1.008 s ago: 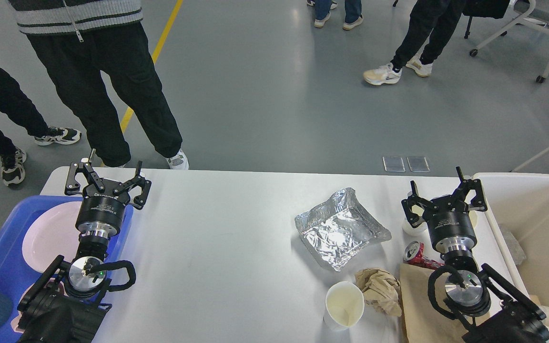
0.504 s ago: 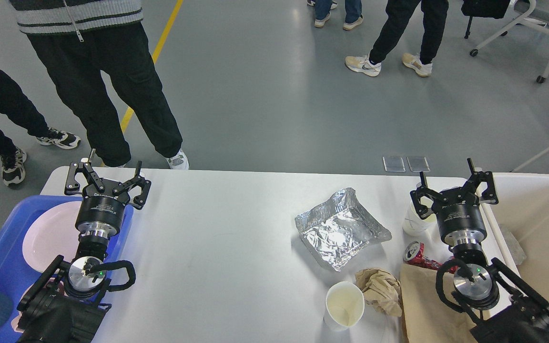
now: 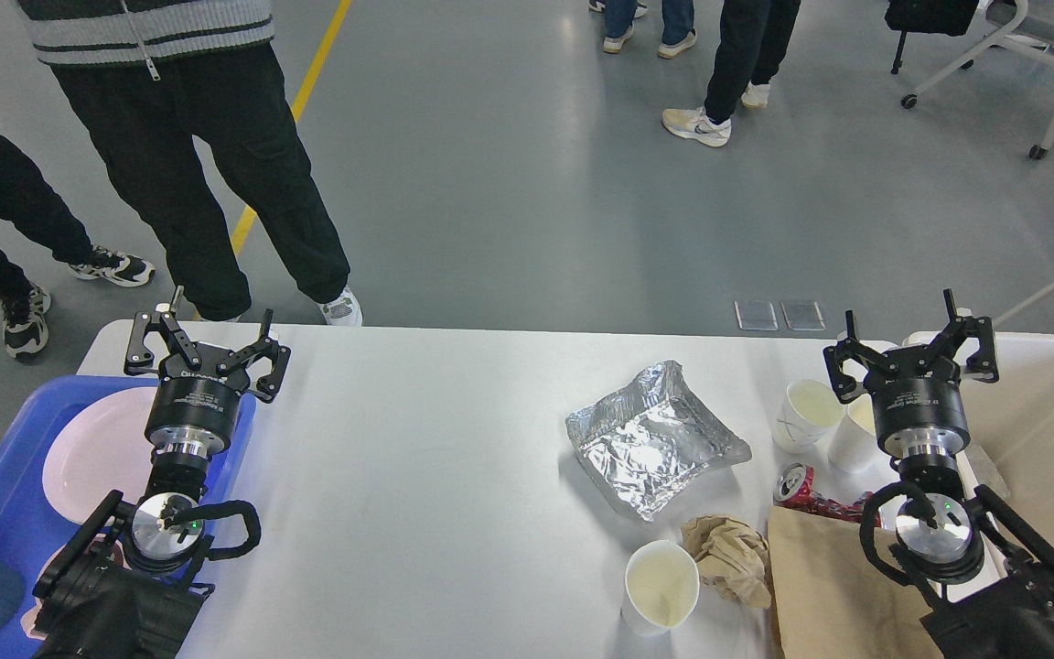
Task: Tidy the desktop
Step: 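Raise the right gripper up and away from the paper bag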
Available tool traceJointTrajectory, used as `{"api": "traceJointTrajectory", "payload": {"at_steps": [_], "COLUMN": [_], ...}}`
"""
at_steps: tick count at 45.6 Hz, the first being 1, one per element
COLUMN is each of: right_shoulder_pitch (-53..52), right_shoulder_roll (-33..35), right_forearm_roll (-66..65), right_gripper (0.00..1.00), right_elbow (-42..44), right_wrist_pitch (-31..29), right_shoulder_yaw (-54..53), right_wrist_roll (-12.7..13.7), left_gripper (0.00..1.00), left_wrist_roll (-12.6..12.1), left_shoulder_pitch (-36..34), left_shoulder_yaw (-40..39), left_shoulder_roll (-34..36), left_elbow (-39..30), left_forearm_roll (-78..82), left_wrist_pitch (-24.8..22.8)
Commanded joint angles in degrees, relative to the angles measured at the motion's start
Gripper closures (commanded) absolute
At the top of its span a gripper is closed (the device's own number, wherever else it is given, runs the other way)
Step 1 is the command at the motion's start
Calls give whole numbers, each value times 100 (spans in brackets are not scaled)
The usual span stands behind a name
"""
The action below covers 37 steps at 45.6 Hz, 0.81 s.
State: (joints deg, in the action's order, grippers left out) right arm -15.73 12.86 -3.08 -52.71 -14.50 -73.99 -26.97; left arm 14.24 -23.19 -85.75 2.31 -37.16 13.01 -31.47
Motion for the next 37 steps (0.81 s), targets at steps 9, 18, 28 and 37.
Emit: {"api": "traceJointTrajectory", "payload": {"at_steps": [9, 18, 28, 37], "right_shoulder_pitch": [114, 43, -317, -572], "right_shoulder_roll": [-3, -47, 23, 1023], "right_forearm_roll": [1, 9, 1, 9], "right_gripper": [0, 0, 0, 0], "right_elbow": [24, 7, -20, -46], "right_wrist_pitch": [0, 0, -26, -35], "right_shoulder_yaw": [25, -19, 121, 849], "right_wrist_roll": [25, 60, 342, 333], "left_gripper": [4, 4, 4, 4], "left_wrist_roll": [0, -17, -9, -9], "left_shoulder_pitch": [-1, -1, 8, -1], "left_shoulder_yaw": [-3, 6, 6, 6], "left_shoulder_roll": [-3, 6, -3, 6], "left_elbow": [-2, -2, -2, 7], "left_forearm_roll": [0, 0, 0, 0], "left_wrist_pitch": [0, -9, -17, -17]}}
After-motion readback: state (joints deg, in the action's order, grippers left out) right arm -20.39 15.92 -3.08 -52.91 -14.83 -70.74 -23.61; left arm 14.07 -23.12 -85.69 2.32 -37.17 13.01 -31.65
